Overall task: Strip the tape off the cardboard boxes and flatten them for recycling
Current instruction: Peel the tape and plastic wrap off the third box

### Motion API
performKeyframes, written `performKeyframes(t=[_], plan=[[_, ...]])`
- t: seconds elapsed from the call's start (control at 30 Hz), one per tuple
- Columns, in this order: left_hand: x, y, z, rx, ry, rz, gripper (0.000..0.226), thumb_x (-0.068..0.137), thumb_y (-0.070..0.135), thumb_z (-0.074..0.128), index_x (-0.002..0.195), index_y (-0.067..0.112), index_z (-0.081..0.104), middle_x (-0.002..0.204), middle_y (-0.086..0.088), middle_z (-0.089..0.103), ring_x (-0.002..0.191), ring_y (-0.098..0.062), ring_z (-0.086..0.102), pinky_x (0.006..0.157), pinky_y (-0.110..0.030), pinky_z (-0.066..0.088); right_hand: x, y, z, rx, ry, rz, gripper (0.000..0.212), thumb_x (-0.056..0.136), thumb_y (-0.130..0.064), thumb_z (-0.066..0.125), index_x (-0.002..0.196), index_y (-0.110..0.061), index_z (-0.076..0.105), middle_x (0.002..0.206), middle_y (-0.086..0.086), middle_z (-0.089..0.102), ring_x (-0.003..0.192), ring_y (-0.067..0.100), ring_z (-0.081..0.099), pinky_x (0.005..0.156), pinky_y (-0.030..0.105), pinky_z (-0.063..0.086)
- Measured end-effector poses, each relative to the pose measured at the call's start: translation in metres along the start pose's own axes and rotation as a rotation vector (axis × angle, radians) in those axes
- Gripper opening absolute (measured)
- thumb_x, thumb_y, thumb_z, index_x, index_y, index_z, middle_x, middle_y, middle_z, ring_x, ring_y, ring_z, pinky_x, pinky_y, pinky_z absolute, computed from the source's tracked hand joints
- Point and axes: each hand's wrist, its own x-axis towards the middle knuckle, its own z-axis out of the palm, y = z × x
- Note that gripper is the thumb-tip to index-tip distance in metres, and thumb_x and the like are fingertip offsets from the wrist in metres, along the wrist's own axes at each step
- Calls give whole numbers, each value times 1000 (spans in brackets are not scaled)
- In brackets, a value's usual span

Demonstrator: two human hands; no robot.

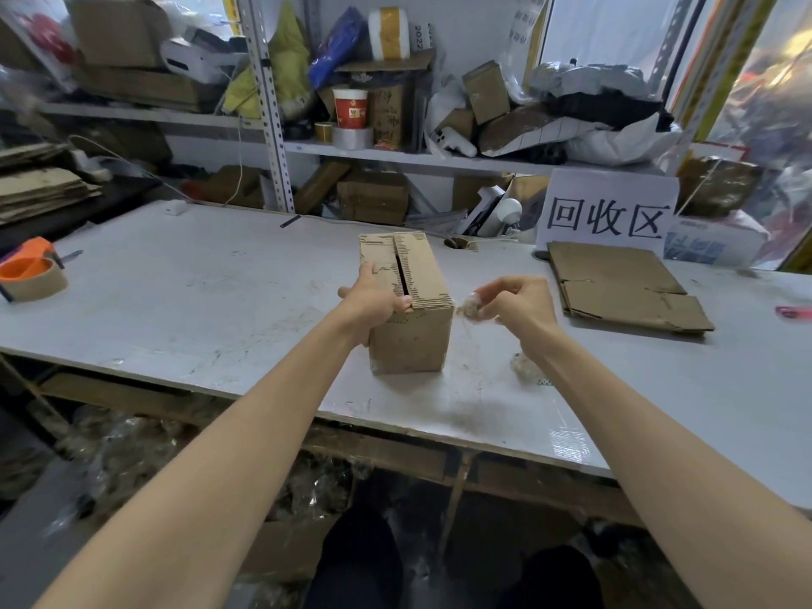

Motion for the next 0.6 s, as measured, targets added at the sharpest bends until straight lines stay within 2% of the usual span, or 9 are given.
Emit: performKeyframes(t=[0.07,0.2,0.33,0.43,0.5,0.6], plan=[[0,0,-2,7,-4,-4,93,91,15,69,158,30,7,156,-12,25,135,-39,39,98,-66,45,0,2,-5,-68,-24,-31,31,63,13,65,69,-16,73,71,4,72,76,21,68,62,33,57],[-1,0,2,17,21,11,91,92,13,69,158,31,10,157,-12,25,135,-37,40,101,-63,45,0,9,-12,-191,71,-112,27,65,10,69,67,-17,72,64,4,71,66,20,70,59,35,60],[1,-4,0,-11,24,5,93,90,14,71,158,31,11,154,-12,29,132,-37,44,104,-61,43,1,14,-10,-267,186,-152,22,69,7,69,73,-14,75,69,5,71,69,18,68,70,35,60],[2,-4,0,-14,23,-6,95,89,14,71,158,33,8,154,-11,30,131,-36,45,103,-61,44,0,13,-14,-332,249,-239,26,69,9,61,76,-11,76,69,4,71,67,17,67,70,33,59],[2,-5,0,-16,19,-9,95,90,14,70,158,34,8,153,-11,30,131,-36,45,102,-61,44,0,11,-19,-345,204,-246,26,69,8,61,76,-12,76,69,4,71,66,17,66,66,34,59],[4,-6,-2,-6,19,-6,93,91,18,69,158,35,6,154,-13,28,130,-38,45,105,-61,42,2,5,-20,-341,-27,-225,21,72,0,63,80,-16,75,78,4,72,77,18,68,68,33,59]])
